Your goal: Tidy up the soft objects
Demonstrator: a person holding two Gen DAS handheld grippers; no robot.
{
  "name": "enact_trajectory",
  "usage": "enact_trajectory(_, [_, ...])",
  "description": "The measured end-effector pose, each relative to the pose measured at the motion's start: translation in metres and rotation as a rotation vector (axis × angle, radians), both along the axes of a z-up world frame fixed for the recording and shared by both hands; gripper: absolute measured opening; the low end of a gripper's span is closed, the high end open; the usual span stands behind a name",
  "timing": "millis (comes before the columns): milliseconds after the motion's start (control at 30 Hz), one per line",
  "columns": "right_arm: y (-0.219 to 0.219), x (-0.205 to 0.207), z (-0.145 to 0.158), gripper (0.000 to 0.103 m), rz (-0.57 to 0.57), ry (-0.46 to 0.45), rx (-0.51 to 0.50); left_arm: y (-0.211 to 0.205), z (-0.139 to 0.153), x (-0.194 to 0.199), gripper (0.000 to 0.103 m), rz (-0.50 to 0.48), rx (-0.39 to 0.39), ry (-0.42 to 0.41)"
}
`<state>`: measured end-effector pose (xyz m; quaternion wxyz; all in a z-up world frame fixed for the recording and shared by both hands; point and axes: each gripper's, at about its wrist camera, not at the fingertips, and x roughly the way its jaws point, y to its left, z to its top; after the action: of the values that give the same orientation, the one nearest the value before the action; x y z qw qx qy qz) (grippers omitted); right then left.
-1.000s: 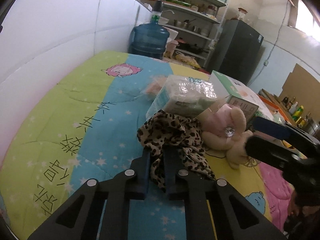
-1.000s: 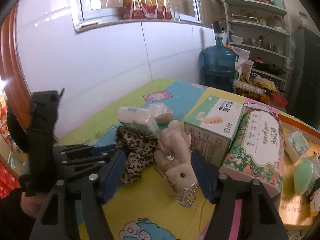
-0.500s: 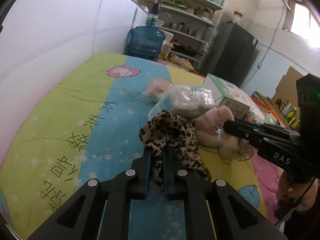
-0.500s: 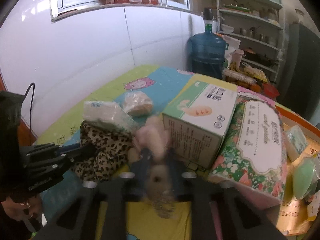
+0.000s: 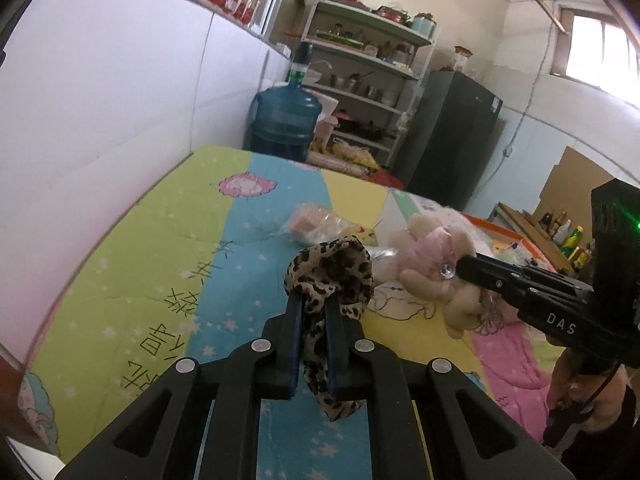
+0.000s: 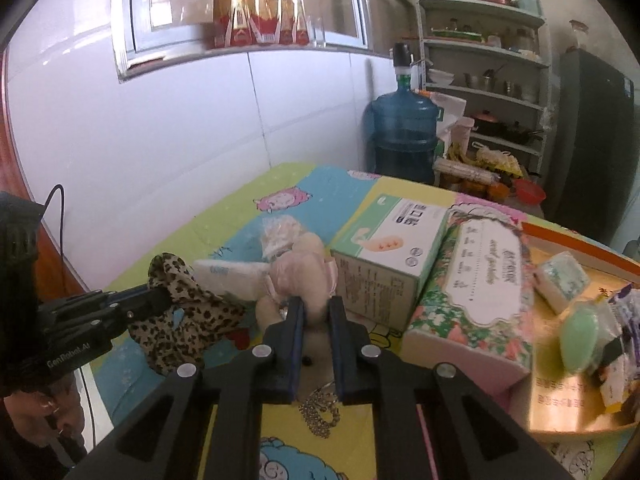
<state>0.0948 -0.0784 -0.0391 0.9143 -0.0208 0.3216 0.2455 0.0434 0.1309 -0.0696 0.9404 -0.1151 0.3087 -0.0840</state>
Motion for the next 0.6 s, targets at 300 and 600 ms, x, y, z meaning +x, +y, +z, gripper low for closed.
enact_trajectory(300, [-0.019,-0.023,0.016,0.013,-0.027,-0.039,0.029,-0.016,0.022,-0.022,0.01,-0.026,0.025,-0.052])
enact_trajectory(600, [-0.04,-0.038,0.027,0.013,-0.058,-0.076,0.065,-0.04,0.04,-0.031,0.01,-0.066,0.049,-0.085])
